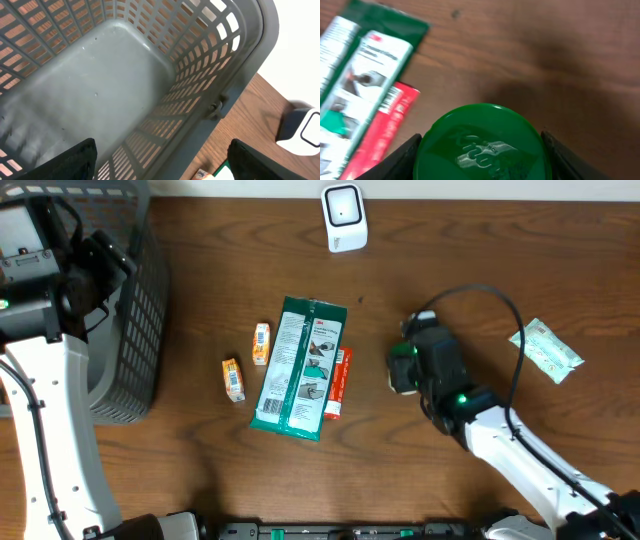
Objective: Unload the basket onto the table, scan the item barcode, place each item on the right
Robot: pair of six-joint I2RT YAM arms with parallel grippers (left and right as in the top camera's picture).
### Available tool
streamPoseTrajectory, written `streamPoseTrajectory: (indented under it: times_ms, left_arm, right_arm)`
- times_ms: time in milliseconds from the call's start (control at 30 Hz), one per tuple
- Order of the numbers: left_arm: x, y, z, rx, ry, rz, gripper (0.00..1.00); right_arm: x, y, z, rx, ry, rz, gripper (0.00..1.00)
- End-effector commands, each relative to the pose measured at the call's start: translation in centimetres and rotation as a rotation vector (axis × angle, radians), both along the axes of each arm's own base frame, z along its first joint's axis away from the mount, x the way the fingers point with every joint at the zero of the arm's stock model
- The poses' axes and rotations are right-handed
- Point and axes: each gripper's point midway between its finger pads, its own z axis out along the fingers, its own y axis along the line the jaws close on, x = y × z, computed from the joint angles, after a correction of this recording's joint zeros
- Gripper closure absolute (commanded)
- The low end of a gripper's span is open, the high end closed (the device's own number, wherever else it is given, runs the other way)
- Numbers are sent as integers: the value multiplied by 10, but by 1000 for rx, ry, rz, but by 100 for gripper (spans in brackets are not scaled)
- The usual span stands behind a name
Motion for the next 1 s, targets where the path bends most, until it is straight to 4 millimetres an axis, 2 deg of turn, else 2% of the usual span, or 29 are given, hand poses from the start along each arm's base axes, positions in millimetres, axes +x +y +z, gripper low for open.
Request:
streamPoseTrajectory:
  times_ms: [0,167,400,533,567,633,767,967]
  left_arm:
    - [1,3,1,9,0,8,16]
    - [1,3,1,9,0,8,16]
    - [1,3,1,9,0,8,16]
    - [1,3,1,9,0,8,16]
    - [1,3,1,9,0,8,16]
    - [1,3,1,9,0,7,16]
    - [1,3,1,9,0,7,16]
    - [1,3,1,9,0,7,16]
  right_arm:
    - [6,-3,1,-5,-46,-37,71]
    - [10,-8,-8,-34,-44,-60,69]
    - [23,-2,-8,-13,-87,-62,69]
    - [22,-2,-12,-19,-75,-62,67]
    - [22,-2,-12,-19,-74,-62,64]
    - [22,-2,-12,-19,-75,-62,46]
    - [21,-3,-12,-22,-68,-62,21]
    - [20,-2,-6,-12,-77,-56,5]
